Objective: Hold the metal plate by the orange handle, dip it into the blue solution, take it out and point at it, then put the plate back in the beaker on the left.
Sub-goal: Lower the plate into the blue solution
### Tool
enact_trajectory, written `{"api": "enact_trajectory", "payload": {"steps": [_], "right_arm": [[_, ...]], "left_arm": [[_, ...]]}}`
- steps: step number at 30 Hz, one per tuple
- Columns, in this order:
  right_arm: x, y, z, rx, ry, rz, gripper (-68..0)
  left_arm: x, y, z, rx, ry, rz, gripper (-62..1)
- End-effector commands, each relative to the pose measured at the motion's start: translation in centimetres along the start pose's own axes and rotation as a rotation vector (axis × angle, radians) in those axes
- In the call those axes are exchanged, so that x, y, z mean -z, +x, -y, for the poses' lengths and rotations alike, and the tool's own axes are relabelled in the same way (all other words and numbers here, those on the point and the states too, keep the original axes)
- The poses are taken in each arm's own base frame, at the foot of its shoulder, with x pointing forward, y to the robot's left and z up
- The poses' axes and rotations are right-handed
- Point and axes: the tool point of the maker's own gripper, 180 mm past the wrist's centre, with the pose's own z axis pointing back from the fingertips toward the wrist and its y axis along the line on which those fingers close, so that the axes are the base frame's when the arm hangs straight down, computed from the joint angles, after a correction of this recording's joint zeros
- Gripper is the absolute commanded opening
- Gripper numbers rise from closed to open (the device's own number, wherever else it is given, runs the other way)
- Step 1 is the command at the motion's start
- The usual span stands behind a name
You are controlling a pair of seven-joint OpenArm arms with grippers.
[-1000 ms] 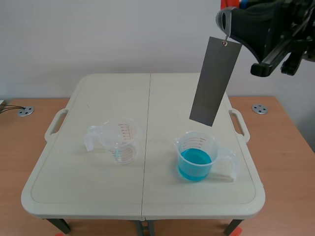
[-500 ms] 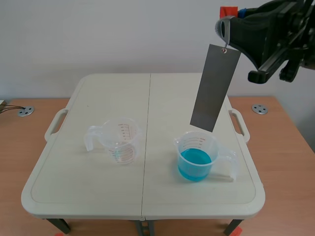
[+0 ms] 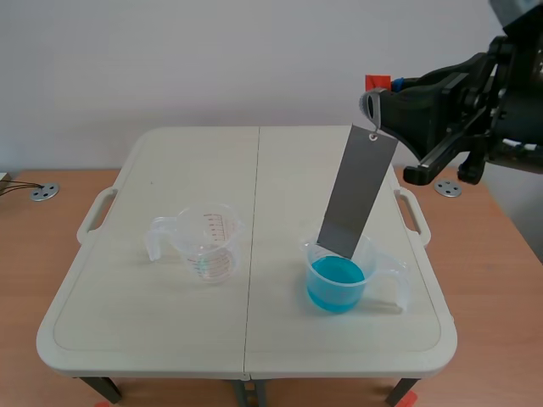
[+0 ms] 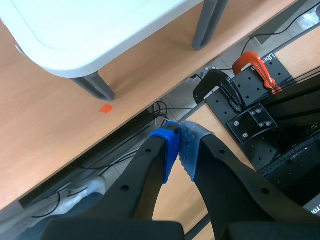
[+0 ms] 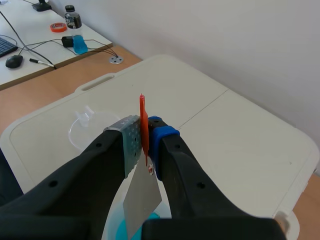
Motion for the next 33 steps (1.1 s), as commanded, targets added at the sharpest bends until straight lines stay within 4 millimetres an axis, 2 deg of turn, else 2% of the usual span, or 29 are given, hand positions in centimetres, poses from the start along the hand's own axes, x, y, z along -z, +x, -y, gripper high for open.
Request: {"api": "enact_trajectory", "payload": {"steps": [1,26,33], "right_arm": [[0.1,0.1,0.0,0.011,-0.001,0.017,-66.5],[2.2,-11.2,-1.7,0.154,-0.005,-0.208,-66.5],[2.2,-13.0,-1.8,0.149,-0.014,-0.244,-66.5]], "left_arm": [[0.0,0.4,0.3,-0.009,-0.006,0.017,-59.1],[0.0,0.3,0.3,-0.009,-0.006,0.009,-59.1],[0.0,0.3,0.3,-0.009,-0.006,0.01,-59.1]]}}
